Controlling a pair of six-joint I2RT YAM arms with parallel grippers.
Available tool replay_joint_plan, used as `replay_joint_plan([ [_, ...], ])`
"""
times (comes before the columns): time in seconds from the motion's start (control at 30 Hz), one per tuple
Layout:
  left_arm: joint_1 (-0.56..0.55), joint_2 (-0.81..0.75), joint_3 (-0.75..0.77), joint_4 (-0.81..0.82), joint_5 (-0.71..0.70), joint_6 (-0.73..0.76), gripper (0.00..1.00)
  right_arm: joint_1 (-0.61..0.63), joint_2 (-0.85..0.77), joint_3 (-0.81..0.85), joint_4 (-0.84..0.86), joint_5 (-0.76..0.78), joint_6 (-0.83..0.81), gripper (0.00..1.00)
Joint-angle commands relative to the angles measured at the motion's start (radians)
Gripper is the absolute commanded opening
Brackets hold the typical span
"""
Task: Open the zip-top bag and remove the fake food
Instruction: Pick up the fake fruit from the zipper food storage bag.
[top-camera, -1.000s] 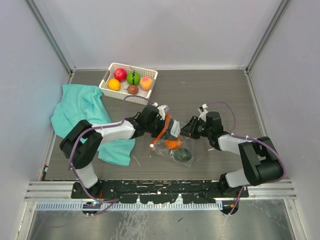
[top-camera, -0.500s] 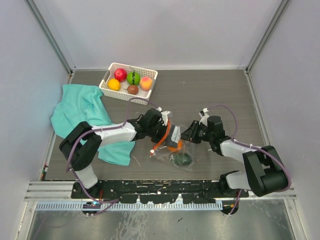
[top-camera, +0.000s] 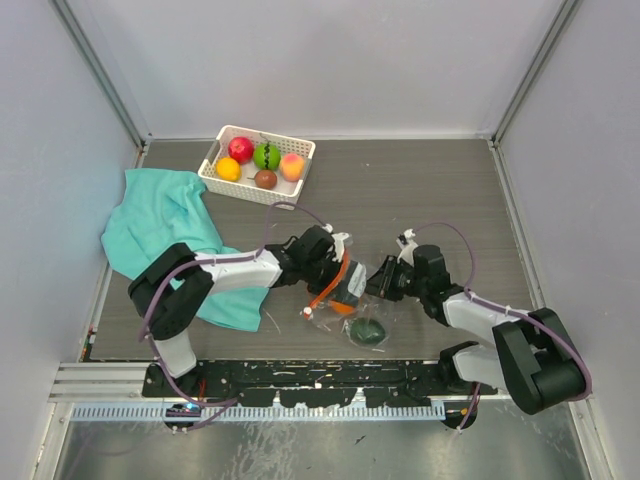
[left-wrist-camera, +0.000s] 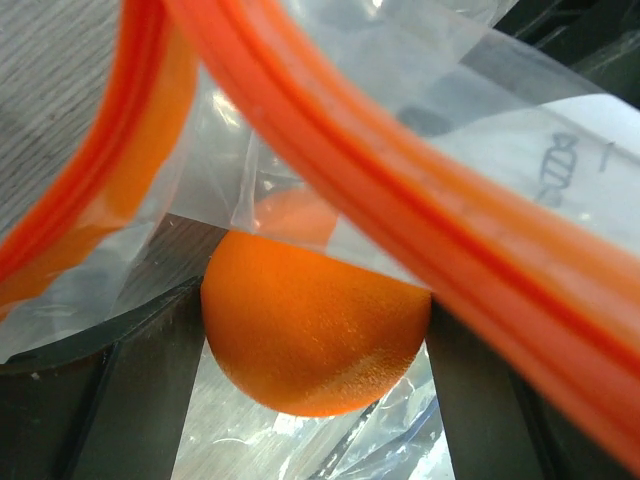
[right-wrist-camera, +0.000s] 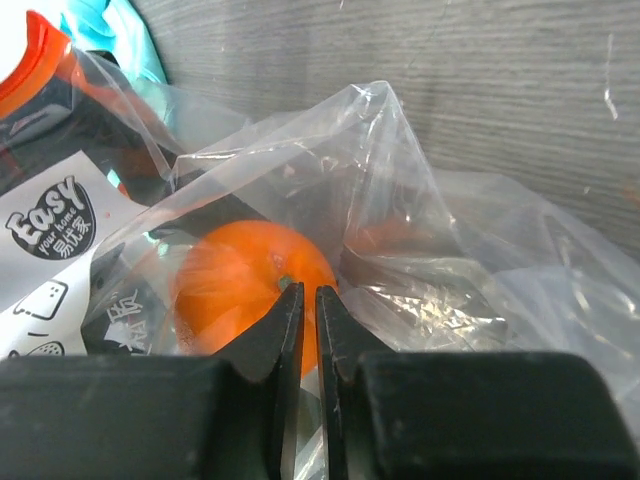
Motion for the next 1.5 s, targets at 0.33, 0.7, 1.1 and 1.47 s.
replay_joint_plan([
  [0.33,0.000,-0.051,0.030,-0.060,-0.030,0.001,0.52,0.027,-0.101,-0.028,-0.052,0.059,-0.016,0.16],
  [0.7,0.126,-0.175,-0.060,-0.034,0.064,-0.043,0.47,0.027,-0.055,-0.024,-0.062,0.115,-0.034,0.17],
  [1.1,0.333,-0.310,-0.148,-0.077,0.154,-0.077,0.44,0.027,0.005,0.020,-0.058,0.132,-0.058,0.18],
  [1.47,0.460,-0.358,-0.226,-0.005,0.224,-0.137,0.43,0.026,0.052,0.047,0.019,0.094,-0.065,0.31],
])
